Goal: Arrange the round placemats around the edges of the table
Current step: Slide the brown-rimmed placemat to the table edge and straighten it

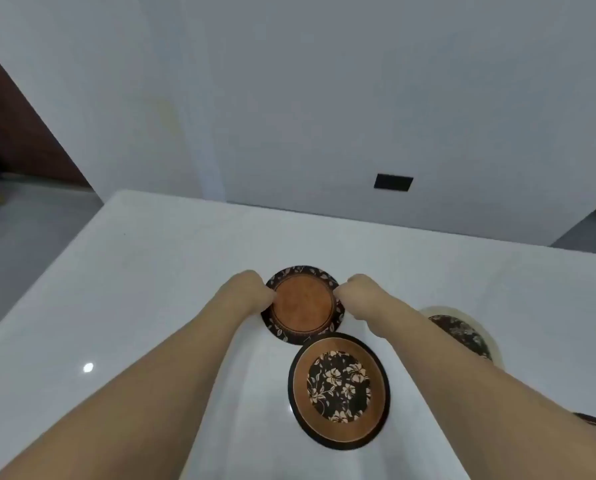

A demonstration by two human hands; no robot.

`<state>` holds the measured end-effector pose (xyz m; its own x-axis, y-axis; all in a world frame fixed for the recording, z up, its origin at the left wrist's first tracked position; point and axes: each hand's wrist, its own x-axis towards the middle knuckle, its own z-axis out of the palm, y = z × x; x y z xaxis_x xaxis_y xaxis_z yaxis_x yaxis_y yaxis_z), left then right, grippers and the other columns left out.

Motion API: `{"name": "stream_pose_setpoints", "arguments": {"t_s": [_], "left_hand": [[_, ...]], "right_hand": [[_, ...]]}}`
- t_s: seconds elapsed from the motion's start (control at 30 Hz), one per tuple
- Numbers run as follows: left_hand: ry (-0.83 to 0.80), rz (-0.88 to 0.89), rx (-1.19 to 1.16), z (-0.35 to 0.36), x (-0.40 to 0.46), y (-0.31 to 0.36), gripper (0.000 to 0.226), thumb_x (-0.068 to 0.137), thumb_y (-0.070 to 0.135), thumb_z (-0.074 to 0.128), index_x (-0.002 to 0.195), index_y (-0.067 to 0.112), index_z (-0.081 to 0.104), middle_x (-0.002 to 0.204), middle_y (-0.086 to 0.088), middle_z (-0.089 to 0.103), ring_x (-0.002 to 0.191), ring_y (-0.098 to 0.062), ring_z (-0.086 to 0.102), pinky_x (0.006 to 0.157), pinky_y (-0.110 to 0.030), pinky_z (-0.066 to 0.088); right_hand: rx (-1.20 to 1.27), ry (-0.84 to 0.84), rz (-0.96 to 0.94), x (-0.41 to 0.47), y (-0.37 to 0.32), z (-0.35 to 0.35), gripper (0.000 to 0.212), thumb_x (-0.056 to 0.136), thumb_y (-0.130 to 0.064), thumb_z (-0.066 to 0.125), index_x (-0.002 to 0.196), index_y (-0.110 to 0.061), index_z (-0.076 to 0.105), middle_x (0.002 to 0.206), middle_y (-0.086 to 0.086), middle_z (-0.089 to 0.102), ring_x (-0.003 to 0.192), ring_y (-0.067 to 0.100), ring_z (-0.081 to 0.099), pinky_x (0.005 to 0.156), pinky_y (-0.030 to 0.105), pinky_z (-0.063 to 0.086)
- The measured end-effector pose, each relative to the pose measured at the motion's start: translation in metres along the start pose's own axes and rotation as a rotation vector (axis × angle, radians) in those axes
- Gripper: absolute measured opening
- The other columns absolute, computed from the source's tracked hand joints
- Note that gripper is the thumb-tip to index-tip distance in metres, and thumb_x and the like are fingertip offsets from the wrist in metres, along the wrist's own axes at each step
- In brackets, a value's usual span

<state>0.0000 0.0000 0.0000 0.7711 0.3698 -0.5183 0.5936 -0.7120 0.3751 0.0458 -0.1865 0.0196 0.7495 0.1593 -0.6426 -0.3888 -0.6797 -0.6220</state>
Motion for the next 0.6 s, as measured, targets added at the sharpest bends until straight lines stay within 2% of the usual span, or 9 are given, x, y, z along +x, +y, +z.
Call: {"name": "stream_pose_setpoints", "arguments": {"t_s": [0.03, 0.07, 0.17, 0.23, 0.3, 0.37, 0.47, 0.6], "left_hand": [[0.043, -0.009, -0.028, 0.008, 0.010, -0.003, 0.022, 0.083, 0.027, 0.060, 0.076, 0.008, 0.053, 0.085, -0.009, 0.060, 0.078, -0.026, 0.058, 0.057, -0.027, 0.038], [0.102, -0.033, -0.044, 0.013, 0.019, -0.006, 0.020, 0.081, 0.027, 0.059, 0.079, 0.007, 0.055, 0.086, -0.010, 0.060, 0.079, -0.027, 0.060, 0.058, -0.027, 0.040], [0.177, -0.066, -0.104, 0.031, 0.040, -0.009, 0.030, 0.080, 0.024, 0.058, 0.102, 0.004, 0.056, 0.104, -0.015, 0.062, 0.096, -0.032, 0.063, 0.071, -0.034, 0.048], [0.152, -0.055, -0.143, 0.037, 0.048, -0.010, 0.023, 0.078, 0.019, 0.057, 0.096, 0.005, 0.059, 0.097, -0.017, 0.063, 0.091, -0.031, 0.064, 0.066, -0.033, 0.048], [0.160, -0.045, -0.181, 0.039, 0.055, -0.014, 0.007, 0.076, 0.014, 0.056, 0.071, 0.012, 0.052, 0.072, -0.011, 0.055, 0.067, -0.025, 0.057, 0.050, -0.026, 0.036], [0.175, -0.002, -0.206, 0.041, 0.056, -0.017, 0.024, 0.076, 0.012, 0.055, 0.060, 0.015, 0.038, 0.063, -0.002, 0.044, 0.057, -0.019, 0.044, 0.048, -0.025, 0.028], [0.195, 0.096, -0.323, 0.039, 0.050, -0.026, 0.021, 0.078, 0.010, 0.056, 0.068, 0.018, 0.040, 0.070, 0.003, 0.049, 0.061, -0.015, 0.044, 0.054, -0.028, 0.035], [0.305, 0.110, -0.595, 0.014, 0.043, -0.052, 0.020, 0.084, 0.016, 0.060, 0.074, 0.023, 0.044, 0.076, 0.004, 0.053, 0.068, -0.013, 0.050, 0.057, -0.028, 0.037]], "right_hand": [[-0.019, 0.026, 0.002, 0.011, 0.002, 0.006, 0.017, 0.089, -0.004, 0.042, 0.072, -0.007, 0.044, 0.072, 0.008, 0.045, 0.059, 0.018, 0.038, 0.051, 0.025, 0.031], [-0.031, 0.093, 0.019, 0.023, 0.003, 0.010, 0.023, 0.087, -0.003, 0.043, 0.065, -0.010, 0.039, 0.066, 0.006, 0.039, 0.055, 0.018, 0.034, 0.047, 0.025, 0.027], [-0.008, 0.178, 0.066, 0.051, 0.009, 0.018, 0.025, 0.082, -0.002, 0.044, 0.059, -0.009, 0.037, 0.057, 0.006, 0.037, 0.049, 0.020, 0.033, 0.047, 0.025, 0.026], [0.010, 0.218, 0.052, 0.064, 0.017, 0.021, 0.024, 0.078, 0.000, 0.045, 0.057, -0.009, 0.037, 0.054, 0.005, 0.037, 0.048, 0.020, 0.033, 0.049, 0.026, 0.027], [0.026, 0.231, 0.042, 0.070, 0.021, 0.024, 0.025, 0.077, 0.003, 0.045, 0.057, -0.009, 0.037, 0.053, 0.005, 0.036, 0.049, 0.019, 0.031, 0.050, 0.028, 0.026], [0.047, 0.240, 0.052, 0.074, 0.023, 0.027, 0.026, 0.081, 0.003, 0.047, 0.059, -0.009, 0.039, 0.057, 0.007, 0.038, 0.053, 0.021, 0.035, 0.056, 0.031, 0.031], [0.057, 0.270, 0.017, 0.074, 0.014, 0.031, 0.024, 0.084, 0.000, 0.048, 0.063, -0.010, 0.043, 0.064, 0.009, 0.044, 0.065, 0.025, 0.044, 0.064, 0.033, 0.039], [-0.033, 0.354, -0.149, 0.060, -0.015, 0.048, 0.023, 0.087, -0.007, 0.046, 0.067, -0.017, 0.041, 0.069, 0.002, 0.047, 0.063, 0.019, 0.045, 0.054, 0.029, 0.035]]}}
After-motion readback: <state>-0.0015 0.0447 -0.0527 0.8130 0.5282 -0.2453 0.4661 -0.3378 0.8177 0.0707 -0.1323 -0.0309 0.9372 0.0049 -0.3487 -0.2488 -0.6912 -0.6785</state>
